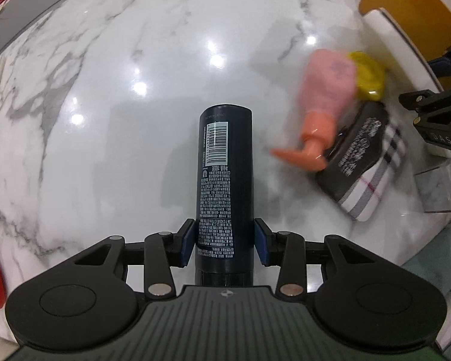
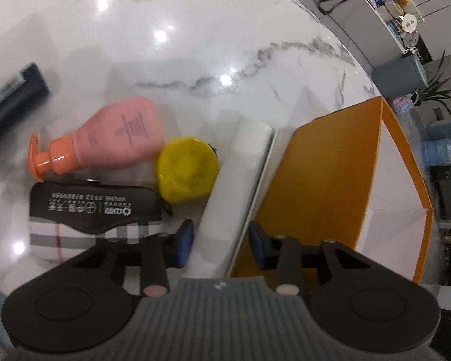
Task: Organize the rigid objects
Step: 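Grasp the long white rectangular box with the right tool and lift it, then carry the white box over the orange box with the right tool and lower it inside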
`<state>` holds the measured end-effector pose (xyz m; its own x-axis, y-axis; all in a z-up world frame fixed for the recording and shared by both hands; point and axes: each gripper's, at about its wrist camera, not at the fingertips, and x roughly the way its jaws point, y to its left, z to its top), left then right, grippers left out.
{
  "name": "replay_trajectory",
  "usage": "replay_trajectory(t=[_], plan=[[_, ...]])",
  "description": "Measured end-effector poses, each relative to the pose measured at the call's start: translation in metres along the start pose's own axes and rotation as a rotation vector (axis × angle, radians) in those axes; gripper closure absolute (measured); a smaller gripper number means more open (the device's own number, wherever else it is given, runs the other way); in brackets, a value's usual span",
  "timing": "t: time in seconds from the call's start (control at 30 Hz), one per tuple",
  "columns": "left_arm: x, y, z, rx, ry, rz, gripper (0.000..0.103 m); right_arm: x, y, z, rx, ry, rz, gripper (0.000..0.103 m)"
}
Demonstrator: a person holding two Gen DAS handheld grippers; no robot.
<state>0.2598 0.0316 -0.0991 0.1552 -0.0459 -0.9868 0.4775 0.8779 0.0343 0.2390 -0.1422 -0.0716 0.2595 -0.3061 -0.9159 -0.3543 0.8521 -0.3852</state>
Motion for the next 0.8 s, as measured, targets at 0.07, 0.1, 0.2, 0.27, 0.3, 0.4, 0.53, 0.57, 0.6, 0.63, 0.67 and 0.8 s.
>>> replay_trajectory(t=[0.07,0.1,0.2,0.27,0.3,0.4,0.53,0.57,0.6,0.63,0.67,0.8], plan=[[0.000,-0.003,0.000,0.012,-0.002,-0.004,0.057,-0.004,-0.003,-0.001,0.001,-0.018,0.031,0.072],[0.002,-0.004,0.000,0.017,0.001,0.003,0.057,-0.008,-0.005,-0.001,0.007,-0.029,0.051,0.072],[0.003,-0.011,0.001,0.061,-0.010,0.031,0.056,-0.012,-0.008,-0.001,0.022,-0.034,0.092,0.072],[0.004,-0.010,0.003,0.046,-0.009,0.026,0.055,-0.009,-0.010,0.000,0.042,-0.026,0.111,0.072],[0.004,-0.008,0.003,0.040,-0.010,0.023,0.053,-0.006,-0.011,0.000,0.050,-0.021,0.122,0.072],[0.005,-0.004,0.005,0.013,-0.034,-0.001,0.050,0.001,-0.018,0.001,0.068,-0.026,0.146,0.072],[0.006,0.000,0.006,-0.004,-0.058,-0.029,0.055,0.003,-0.025,0.002,0.090,-0.041,0.181,0.072],[0.006,0.000,0.007,0.003,-0.058,-0.025,0.055,0.003,-0.026,0.002,0.092,-0.042,0.186,0.073],[0.006,-0.001,0.007,0.004,-0.056,-0.018,0.056,0.003,-0.026,0.002,0.090,-0.044,0.187,0.073],[0.007,-0.001,0.008,0.000,-0.056,-0.009,0.056,0.002,-0.026,0.001,0.089,-0.049,0.179,0.073],[0.006,-0.003,0.007,0.004,-0.058,0.000,0.056,-0.001,-0.026,0.000,0.090,-0.060,0.170,0.074],[-0.008,-0.008,0.007,0.022,-0.086,-0.002,0.056,-0.015,-0.028,-0.004,0.085,-0.115,0.160,0.074]])
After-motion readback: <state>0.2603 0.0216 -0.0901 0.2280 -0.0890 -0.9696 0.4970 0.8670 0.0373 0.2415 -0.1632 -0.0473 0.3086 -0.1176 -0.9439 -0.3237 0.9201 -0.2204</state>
